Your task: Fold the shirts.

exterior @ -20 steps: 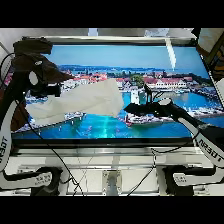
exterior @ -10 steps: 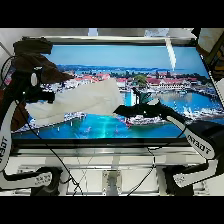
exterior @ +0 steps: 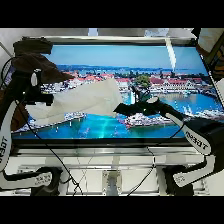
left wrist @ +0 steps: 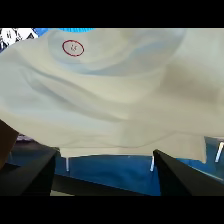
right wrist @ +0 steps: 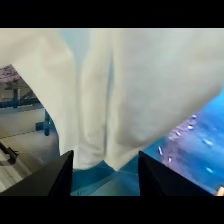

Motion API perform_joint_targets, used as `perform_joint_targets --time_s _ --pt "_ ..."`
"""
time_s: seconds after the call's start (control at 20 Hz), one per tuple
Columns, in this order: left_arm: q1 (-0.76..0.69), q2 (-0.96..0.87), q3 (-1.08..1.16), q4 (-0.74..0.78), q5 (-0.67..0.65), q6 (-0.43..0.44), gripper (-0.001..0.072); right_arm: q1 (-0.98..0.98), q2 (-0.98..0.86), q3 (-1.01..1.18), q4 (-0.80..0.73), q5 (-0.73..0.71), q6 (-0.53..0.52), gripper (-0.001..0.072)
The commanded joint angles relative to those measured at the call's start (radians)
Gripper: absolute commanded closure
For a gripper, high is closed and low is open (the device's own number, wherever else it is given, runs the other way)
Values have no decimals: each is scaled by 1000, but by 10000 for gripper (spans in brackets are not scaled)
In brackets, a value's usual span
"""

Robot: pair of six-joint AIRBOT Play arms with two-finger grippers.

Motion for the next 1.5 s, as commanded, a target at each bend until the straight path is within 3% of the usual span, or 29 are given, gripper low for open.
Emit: perform_joint_targets --time_s 0.0,0.15,0.5,0.9,1.0,1.1,1.15,1.2,1.45 --pt "1 0 0 1 -4 2 15 -97 28 2 -10 139 0 275" --pt "0 0 0 0 -5 1 15 -138 45 2 -11 160 20 275" --pt "0 0 0 -3 -5 1 15 -66 28 2 -98 -37 201 275" --pt "0 0 0 -3 1 20 15 3 -73 2 3 -102 205 274" --pt "0 0 0 -3 6 20 15 8 -80 2 80 -115 164 281" --pt "0 0 0 -3 14 20 15 11 -80 2 152 -113 106 465" --pt "0 0 0 -3 14 20 15 11 -80 2 177 -115 82 612" --pt "1 0 0 -3 14 20 15 9 -80 2 203 -114 50 678" --pt "1 0 0 -2 8 20 15 -108 -18 9 137 -15 26 680"
